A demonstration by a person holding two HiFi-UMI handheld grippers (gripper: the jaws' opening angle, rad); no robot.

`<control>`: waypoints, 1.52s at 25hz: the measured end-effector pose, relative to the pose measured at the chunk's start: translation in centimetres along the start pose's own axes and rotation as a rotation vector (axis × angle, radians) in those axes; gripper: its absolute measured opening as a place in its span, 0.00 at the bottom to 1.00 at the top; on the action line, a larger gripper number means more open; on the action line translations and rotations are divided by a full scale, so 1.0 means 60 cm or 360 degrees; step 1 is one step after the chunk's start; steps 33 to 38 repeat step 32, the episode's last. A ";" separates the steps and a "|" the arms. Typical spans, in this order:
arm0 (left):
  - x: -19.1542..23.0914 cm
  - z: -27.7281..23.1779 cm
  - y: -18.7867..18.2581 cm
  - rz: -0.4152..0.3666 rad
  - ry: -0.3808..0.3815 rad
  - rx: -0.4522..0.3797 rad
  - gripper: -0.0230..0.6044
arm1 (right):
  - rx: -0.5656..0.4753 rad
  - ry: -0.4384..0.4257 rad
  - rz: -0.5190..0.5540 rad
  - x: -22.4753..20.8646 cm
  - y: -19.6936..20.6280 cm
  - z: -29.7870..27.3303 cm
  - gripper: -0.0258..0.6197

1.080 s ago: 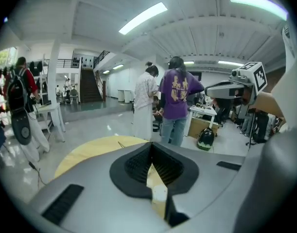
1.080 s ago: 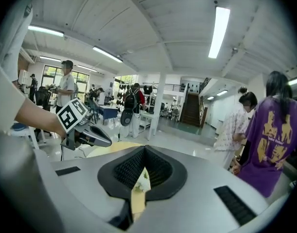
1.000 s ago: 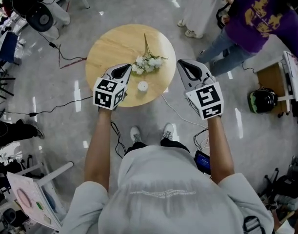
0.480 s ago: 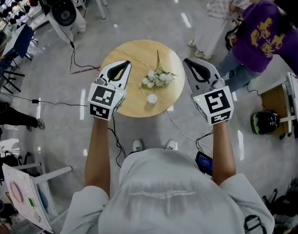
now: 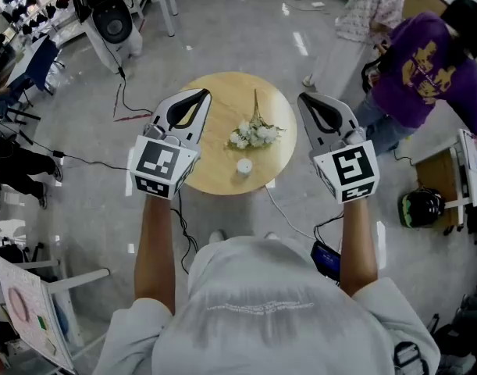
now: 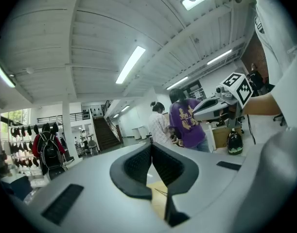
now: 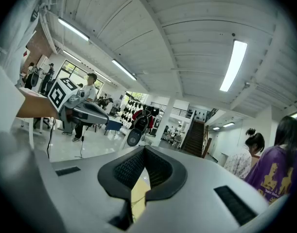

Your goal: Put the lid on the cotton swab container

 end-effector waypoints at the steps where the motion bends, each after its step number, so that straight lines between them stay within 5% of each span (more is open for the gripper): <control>1: 0.004 -0.001 -0.004 -0.0013 -0.0004 -0.0004 0.07 | -0.0002 0.0002 0.0002 0.000 -0.001 -0.002 0.08; 11: 0.005 -0.009 -0.014 -0.0128 0.0042 -0.0009 0.07 | -0.0010 0.0024 0.0030 0.000 -0.008 -0.012 0.08; 38: -0.010 -0.022 0.002 -0.0086 0.0078 0.0010 0.07 | 0.0013 0.0007 0.0003 -0.005 0.020 -0.014 0.08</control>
Point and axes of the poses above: the fingertips, and each gripper's own axes: z backward along the fingers, x to its left, y out of its underside, the point moved 6 cm from there along z, backward along the fingers, and after that the axes turned 8 degrees about -x, right-handed, at the moved point
